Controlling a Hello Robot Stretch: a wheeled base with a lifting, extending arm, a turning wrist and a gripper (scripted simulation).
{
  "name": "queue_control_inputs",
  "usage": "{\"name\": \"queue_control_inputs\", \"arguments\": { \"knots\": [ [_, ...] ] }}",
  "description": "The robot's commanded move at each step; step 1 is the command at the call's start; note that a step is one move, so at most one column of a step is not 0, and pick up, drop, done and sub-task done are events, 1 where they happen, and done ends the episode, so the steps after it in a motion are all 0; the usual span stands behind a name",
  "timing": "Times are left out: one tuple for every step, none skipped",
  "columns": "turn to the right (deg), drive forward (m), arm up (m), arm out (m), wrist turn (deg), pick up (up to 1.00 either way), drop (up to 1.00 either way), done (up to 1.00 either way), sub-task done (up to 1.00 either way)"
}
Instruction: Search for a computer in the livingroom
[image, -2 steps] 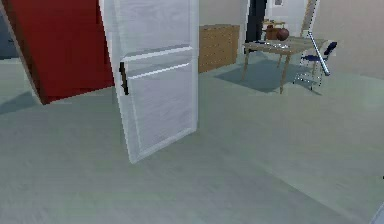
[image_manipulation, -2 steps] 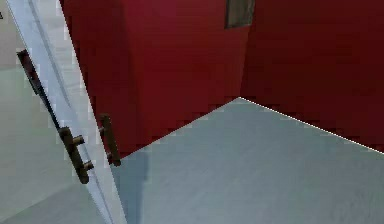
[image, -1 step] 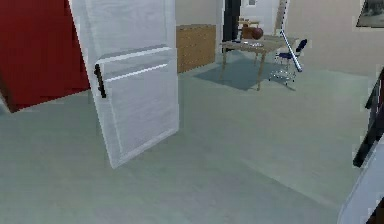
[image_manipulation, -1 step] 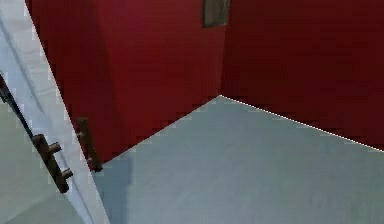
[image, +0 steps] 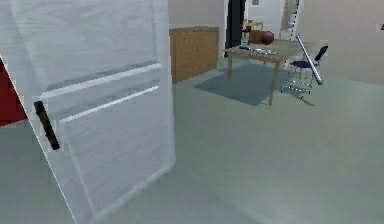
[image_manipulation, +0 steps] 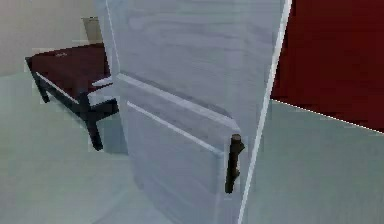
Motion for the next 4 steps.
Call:
{"name": "queue_control_inputs", "arguments": {
  "knots": [
    [15.0,0.0,0.0,0.0,0.0,0.0,0.0,0.0,0.0],
    [0.0,1.0,0.0,0.0,0.0,0.0,0.0,0.0,0.0],
    [3.0,0.0,0.0,0.0,0.0,0.0,0.0,0.0,0.0],
    [0.0,0.45,0.0,0.0,0.0,0.0,0.0,0.0,0.0]
  ]
}}
